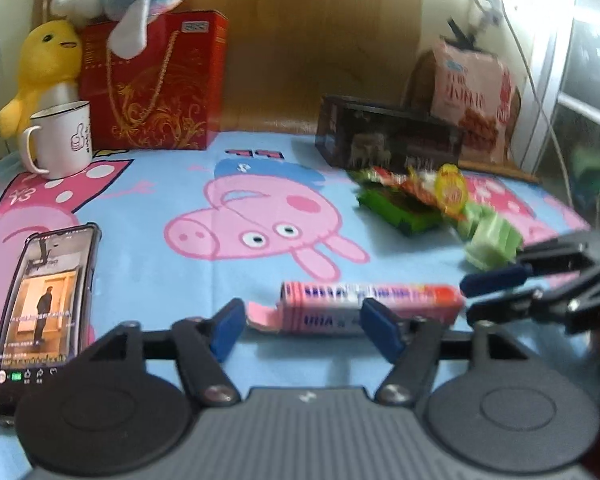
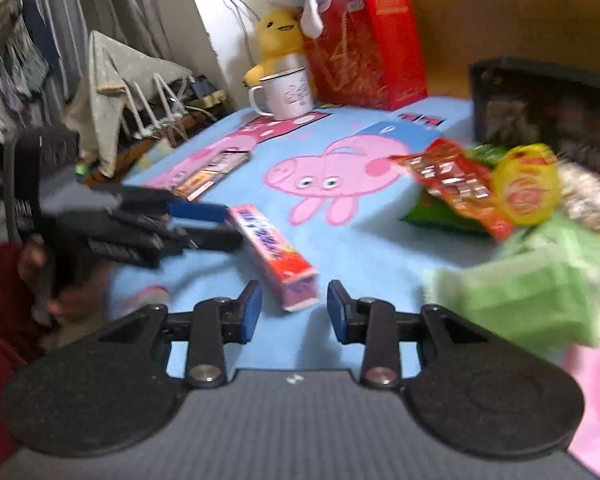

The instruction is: Organize snacks

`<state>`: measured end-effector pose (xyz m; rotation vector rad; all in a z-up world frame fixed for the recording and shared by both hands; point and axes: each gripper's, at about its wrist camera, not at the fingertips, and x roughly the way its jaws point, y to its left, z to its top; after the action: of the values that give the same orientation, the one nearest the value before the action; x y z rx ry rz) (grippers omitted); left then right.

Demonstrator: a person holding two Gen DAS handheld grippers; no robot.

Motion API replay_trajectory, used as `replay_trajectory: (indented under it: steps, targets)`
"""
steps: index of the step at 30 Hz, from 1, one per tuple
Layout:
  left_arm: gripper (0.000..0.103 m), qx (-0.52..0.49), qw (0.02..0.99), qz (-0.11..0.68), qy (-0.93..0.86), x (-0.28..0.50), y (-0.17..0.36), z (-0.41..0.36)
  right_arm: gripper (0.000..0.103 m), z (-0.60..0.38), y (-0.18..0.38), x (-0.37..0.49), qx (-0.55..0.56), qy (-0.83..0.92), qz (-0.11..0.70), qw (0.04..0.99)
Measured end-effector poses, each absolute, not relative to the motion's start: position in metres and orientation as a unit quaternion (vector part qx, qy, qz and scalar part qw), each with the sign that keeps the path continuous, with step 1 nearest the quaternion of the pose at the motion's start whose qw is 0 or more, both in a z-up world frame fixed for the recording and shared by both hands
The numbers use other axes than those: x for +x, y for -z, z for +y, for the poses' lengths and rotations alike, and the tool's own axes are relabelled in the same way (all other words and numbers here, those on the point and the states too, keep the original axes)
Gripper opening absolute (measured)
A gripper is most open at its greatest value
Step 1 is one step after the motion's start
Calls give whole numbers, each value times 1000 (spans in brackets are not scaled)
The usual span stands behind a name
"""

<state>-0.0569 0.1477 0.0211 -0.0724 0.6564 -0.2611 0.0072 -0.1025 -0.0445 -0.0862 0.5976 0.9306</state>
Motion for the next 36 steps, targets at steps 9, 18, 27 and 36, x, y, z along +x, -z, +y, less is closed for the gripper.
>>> replay_trajectory:
  steps: [9,18,27,36]
  targets:
    - [79,-116,939,305,109,-60,-32,179,47,-92,47,4,-107,-452,260,847]
    - [69,-133,921,344,126,-49,-11,158,47,-78,55,-2,-122,-439,253,854]
    - [33,-171,917,333,138,-50,-12,154,35,-75,56,-2,-124,-430,237,862]
    - [33,-146,930,294,166,-26,-39,129,35,-100,37,3,-97,-407,207,884]
